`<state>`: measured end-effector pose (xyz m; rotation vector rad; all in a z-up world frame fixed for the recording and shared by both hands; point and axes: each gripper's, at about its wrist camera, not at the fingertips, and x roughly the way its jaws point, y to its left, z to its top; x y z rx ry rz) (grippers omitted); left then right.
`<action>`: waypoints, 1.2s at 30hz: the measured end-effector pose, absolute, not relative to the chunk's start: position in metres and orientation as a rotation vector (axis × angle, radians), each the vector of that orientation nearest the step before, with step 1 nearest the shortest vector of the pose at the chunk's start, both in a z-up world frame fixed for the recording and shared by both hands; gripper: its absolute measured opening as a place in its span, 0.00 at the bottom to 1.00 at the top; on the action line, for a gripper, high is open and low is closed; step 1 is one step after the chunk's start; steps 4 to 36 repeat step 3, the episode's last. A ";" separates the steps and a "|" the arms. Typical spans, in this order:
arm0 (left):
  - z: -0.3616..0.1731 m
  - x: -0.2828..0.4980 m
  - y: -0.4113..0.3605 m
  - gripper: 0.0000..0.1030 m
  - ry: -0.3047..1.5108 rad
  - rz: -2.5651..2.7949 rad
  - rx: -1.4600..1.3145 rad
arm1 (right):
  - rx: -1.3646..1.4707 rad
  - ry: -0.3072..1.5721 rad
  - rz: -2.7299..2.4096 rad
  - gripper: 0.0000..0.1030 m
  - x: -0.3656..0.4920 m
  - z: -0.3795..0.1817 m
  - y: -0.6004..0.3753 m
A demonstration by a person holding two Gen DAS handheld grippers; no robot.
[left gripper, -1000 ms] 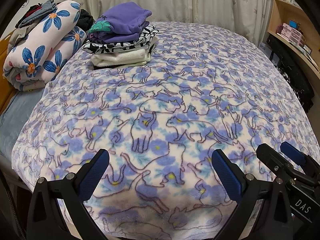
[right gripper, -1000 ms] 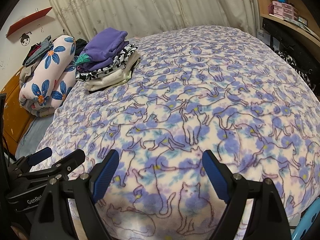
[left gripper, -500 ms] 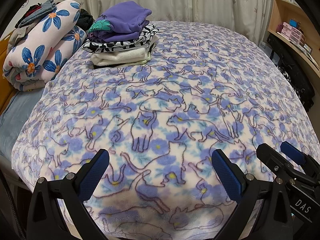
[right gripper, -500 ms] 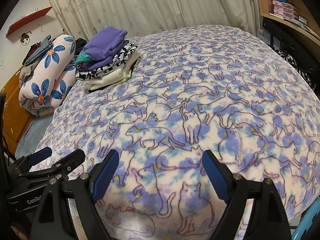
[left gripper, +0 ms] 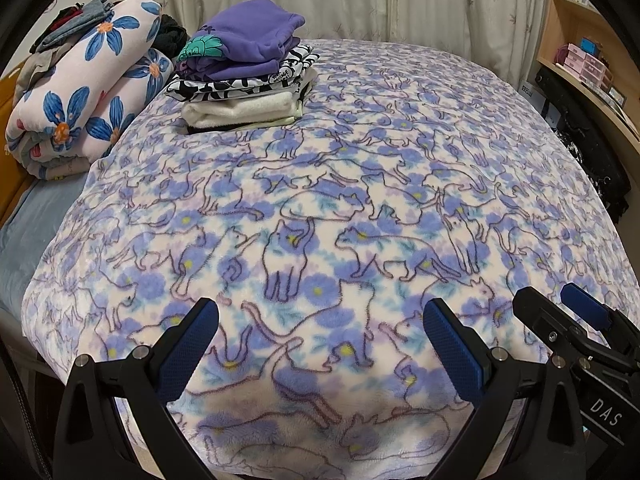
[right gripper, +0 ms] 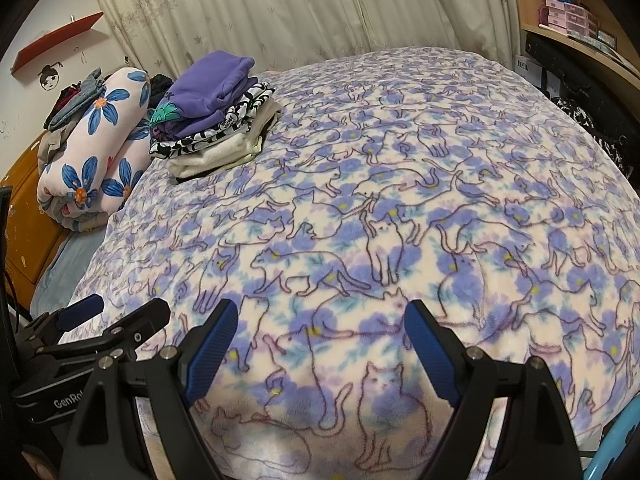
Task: Fold large clothes
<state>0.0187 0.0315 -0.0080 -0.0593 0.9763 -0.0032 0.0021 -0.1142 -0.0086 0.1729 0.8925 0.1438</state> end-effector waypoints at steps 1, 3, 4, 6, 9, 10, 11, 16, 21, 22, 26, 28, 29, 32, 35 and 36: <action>-0.007 0.019 0.030 0.98 0.976 -0.003 -0.058 | 0.173 0.893 0.144 0.83 0.002 -0.009 -0.114; -0.007 0.019 0.031 0.98 0.976 -0.003 -0.059 | 0.175 0.893 0.144 0.83 0.002 -0.008 -0.115; -0.007 0.019 0.031 0.98 0.976 -0.003 -0.059 | 0.175 0.893 0.144 0.83 0.002 -0.008 -0.115; -0.007 0.019 0.031 0.98 0.976 -0.003 -0.059 | 0.175 0.893 0.144 0.83 0.002 -0.008 -0.115; -0.007 0.019 0.031 0.98 0.976 -0.003 -0.059 | 0.175 0.893 0.144 0.83 0.002 -0.008 -0.115; -0.007 0.019 0.031 0.98 0.976 -0.003 -0.059 | 0.175 0.893 0.144 0.83 0.002 -0.008 -0.115; -0.007 0.019 0.031 0.98 0.976 -0.003 -0.059 | 0.175 0.893 0.144 0.83 0.002 -0.008 -0.115; -0.007 0.019 0.031 0.98 0.976 -0.003 -0.059 | 0.175 0.893 0.144 0.83 0.002 -0.008 -0.115; -0.007 0.019 0.031 0.98 0.976 -0.003 -0.059 | 0.175 0.893 0.144 0.83 0.002 -0.008 -0.115; -0.007 0.019 0.031 0.98 0.976 -0.003 -0.059 | 0.175 0.893 0.144 0.83 0.002 -0.008 -0.115; -0.007 0.019 0.031 0.98 0.976 -0.003 -0.059 | 0.175 0.893 0.144 0.83 0.002 -0.008 -0.115; -0.007 0.019 0.031 0.98 0.976 -0.003 -0.059 | 0.175 0.893 0.144 0.83 0.002 -0.008 -0.115; -0.007 0.019 0.031 0.98 0.976 -0.003 -0.059 | 0.175 0.893 0.144 0.83 0.002 -0.008 -0.115; -0.007 0.019 0.031 0.98 0.976 -0.003 -0.059 | 0.175 0.893 0.144 0.83 0.002 -0.008 -0.115; -0.007 0.019 0.031 0.98 0.976 -0.003 -0.059 | 0.175 0.893 0.144 0.83 0.002 -0.008 -0.115; -0.007 0.019 0.031 0.98 0.976 -0.003 -0.059 | 0.175 0.893 0.144 0.83 0.002 -0.008 -0.115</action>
